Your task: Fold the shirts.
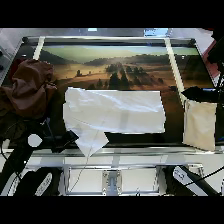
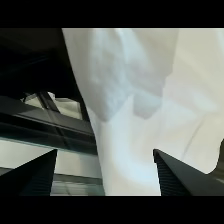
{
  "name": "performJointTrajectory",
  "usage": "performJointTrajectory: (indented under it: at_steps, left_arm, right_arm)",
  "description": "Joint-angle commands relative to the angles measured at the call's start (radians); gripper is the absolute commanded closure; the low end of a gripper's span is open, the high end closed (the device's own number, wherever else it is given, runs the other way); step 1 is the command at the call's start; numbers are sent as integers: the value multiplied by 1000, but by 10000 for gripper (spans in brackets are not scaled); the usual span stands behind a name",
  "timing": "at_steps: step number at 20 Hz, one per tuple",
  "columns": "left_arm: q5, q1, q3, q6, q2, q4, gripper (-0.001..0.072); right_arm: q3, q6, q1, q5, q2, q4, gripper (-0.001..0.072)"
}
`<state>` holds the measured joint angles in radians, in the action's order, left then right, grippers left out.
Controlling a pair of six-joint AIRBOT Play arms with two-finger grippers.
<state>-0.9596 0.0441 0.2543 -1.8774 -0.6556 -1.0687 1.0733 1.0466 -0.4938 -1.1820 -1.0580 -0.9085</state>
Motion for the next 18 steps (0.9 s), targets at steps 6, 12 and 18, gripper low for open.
performJointTrajectory:
  at_steps: [6, 12, 18]
  left_arm:
    - [93, 0, -19, 100, -92, 127, 130]
    - [136, 0, -19, 211, -193, 254, 406]
    - [106, 0, -18, 282, -193, 343, 693]
  right_arm:
    - [0, -3, -1, -13, 1, 9, 441]
    - [0, -3, -1, -47, 1, 8, 442]
    - [-112, 129, -2, -196, 1, -116, 441]
